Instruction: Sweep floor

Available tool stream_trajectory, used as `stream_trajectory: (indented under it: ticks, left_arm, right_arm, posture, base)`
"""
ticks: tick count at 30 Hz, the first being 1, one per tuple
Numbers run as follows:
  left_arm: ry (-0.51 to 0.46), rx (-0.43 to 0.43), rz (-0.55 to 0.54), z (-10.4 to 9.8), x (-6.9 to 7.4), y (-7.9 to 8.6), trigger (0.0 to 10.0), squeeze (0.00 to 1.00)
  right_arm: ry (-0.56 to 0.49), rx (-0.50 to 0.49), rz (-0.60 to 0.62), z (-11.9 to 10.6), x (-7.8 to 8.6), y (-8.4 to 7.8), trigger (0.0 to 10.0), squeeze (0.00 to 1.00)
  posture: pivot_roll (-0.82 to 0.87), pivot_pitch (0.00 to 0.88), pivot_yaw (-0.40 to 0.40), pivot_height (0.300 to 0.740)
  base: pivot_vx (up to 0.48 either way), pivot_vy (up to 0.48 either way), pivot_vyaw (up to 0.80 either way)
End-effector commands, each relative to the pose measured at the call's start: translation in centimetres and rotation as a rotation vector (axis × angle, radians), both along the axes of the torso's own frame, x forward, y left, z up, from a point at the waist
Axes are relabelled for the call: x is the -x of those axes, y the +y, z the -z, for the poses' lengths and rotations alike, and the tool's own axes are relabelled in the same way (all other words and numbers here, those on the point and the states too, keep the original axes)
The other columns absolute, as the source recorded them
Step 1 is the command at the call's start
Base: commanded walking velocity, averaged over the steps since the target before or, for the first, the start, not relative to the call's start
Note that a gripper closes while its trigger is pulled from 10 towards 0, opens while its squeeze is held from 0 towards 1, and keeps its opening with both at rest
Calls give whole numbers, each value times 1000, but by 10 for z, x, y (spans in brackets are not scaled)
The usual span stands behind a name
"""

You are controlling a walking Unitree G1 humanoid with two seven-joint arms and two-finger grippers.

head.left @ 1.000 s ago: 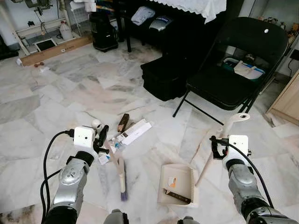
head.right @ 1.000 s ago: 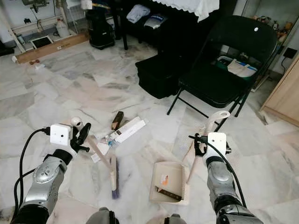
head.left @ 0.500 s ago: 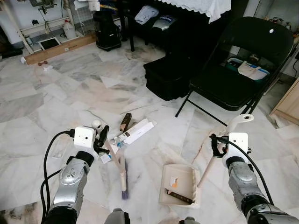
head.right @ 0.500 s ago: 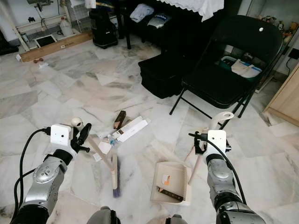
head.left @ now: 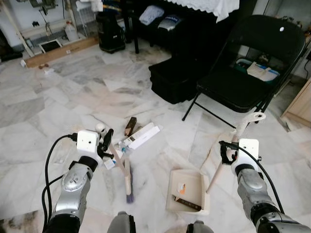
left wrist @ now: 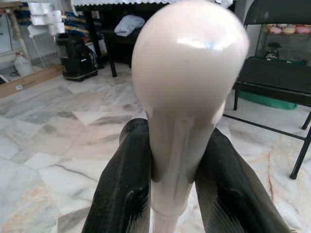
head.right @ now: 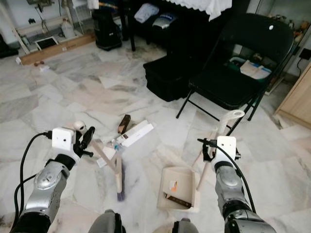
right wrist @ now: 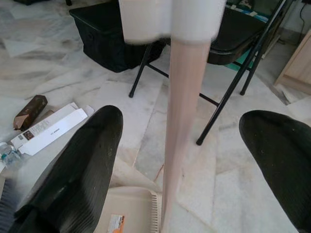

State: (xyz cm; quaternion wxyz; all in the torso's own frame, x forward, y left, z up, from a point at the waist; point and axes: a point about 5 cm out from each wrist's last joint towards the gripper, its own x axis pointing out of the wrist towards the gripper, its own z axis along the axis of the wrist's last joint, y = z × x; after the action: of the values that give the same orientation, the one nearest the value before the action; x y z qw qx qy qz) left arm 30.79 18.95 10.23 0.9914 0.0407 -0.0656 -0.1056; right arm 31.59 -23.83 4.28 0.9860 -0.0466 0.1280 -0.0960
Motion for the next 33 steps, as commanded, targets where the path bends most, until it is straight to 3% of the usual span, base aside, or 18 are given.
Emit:
stream_trajectory:
  ticks: [1, 25, 33]
  left_arm:
    - [64, -15, -12, 12, 5, 5, 10000, 0]
    - [64, -21, -35, 12, 3, 6, 10000, 0]
    - [62, -16, -37, 12, 3, 5, 10000, 0]
  right_arm:
    - [10, 3, -8, 2, 1, 1, 10000, 0]
    - [-7, 18, -62, -1, -1, 5, 10000, 0]
    - [-10, 5, -78, 0, -1, 9, 10000, 0]
  posture:
    - [64, 105, 52, 645]
    - [58, 104, 46, 645]
    - [55, 107, 43, 645]
  base:
    - [0, 0, 0]
    - [60, 0, 0]
    - [0, 0, 300]
